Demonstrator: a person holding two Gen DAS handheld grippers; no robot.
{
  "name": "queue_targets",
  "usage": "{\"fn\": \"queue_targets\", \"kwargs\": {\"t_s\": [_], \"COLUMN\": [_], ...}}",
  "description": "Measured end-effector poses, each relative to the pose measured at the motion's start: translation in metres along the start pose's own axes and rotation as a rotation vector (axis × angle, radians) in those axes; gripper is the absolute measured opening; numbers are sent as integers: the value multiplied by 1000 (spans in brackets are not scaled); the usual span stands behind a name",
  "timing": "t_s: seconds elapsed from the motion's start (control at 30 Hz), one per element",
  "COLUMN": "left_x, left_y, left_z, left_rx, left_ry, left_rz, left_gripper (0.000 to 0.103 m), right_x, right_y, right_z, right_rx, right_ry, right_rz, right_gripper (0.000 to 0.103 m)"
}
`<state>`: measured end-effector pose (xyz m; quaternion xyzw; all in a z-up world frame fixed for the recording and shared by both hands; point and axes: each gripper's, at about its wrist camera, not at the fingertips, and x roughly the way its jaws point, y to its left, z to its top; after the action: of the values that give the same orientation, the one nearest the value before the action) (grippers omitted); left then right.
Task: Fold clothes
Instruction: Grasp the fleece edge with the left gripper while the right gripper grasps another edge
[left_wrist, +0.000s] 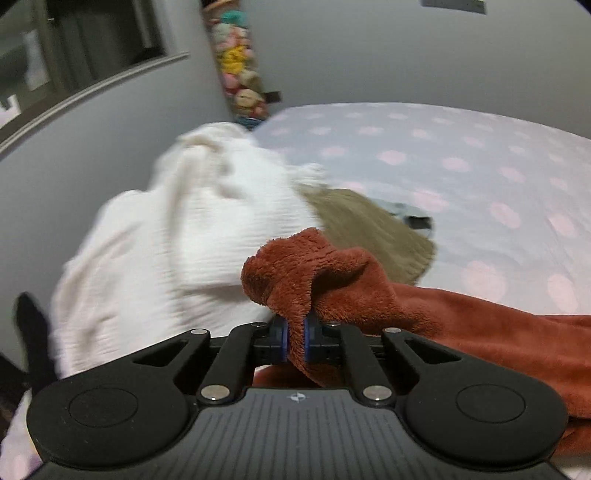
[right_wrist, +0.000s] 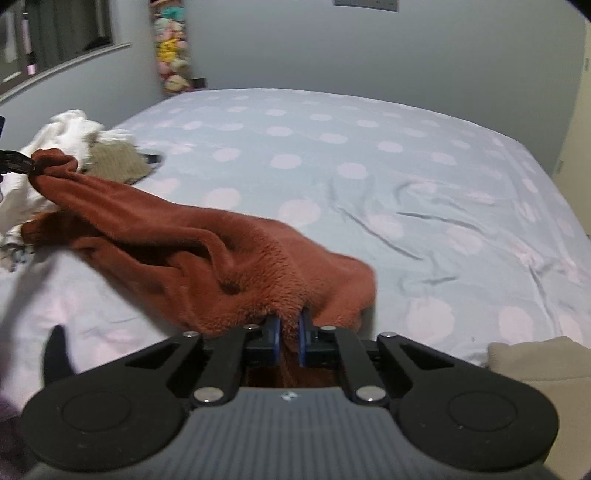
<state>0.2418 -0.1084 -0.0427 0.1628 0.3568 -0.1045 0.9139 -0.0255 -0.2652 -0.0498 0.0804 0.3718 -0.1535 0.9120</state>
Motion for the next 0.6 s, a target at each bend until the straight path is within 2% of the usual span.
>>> {"fn": "queue_targets", "kwargs": {"t_s": [0.17, 0.33, 0.47, 0.6], "left_x": [-25, -21, -1, 10], "left_y": [52, 83, 89, 84], "left_z": [-24, -65, -99, -118], "left_rx": [-7, 38, 56, 82], "left_ry": [22, 120, 220, 265], "left_rz": [116, 228, 211, 141], "left_gripper": [6, 6, 7, 12], "right_x": [-20, -18, 1, 7], "right_y": [33, 77, 94, 94], "right_z": [-11, -25, -33, -27], "right_rx": [-67, -207, -250, -272], "right_ry": [37, 122, 182, 199], "right_rz": [152, 236, 231, 204], "right_gripper": [9, 9, 11, 20]}}
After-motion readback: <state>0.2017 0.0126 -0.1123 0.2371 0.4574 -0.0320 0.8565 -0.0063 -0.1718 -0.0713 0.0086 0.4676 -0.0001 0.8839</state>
